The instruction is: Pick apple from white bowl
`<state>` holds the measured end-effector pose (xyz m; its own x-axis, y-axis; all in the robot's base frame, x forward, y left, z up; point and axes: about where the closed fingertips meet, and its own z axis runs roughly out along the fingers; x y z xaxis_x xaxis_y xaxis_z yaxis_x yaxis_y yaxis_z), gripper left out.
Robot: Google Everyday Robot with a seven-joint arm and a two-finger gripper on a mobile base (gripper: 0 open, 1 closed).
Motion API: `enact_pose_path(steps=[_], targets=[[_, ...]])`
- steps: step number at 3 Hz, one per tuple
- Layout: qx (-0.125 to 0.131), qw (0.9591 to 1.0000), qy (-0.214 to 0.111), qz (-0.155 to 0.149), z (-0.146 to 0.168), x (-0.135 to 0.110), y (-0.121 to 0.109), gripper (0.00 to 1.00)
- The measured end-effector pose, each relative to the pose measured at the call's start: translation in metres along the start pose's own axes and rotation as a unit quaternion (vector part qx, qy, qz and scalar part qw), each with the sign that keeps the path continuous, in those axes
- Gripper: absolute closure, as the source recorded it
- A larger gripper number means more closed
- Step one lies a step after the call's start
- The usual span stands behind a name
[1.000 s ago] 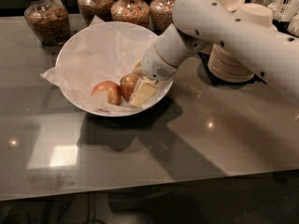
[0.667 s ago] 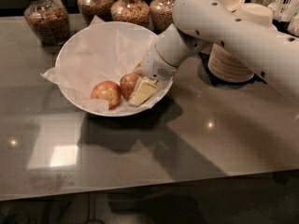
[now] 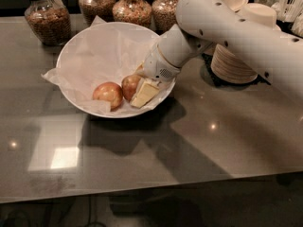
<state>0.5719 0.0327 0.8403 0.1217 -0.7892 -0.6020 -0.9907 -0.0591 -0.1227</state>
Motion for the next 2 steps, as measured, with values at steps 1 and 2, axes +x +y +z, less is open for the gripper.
enact_pose_path(steps=[1, 2], targets=[[-0.002, 0.9996, -0.029, -0.001, -0.012, -0.007, -0.002, 1.0], [-0.003, 0.9977, -0.068, -0.002, -0.026, -0.015, -0.006, 1.0]])
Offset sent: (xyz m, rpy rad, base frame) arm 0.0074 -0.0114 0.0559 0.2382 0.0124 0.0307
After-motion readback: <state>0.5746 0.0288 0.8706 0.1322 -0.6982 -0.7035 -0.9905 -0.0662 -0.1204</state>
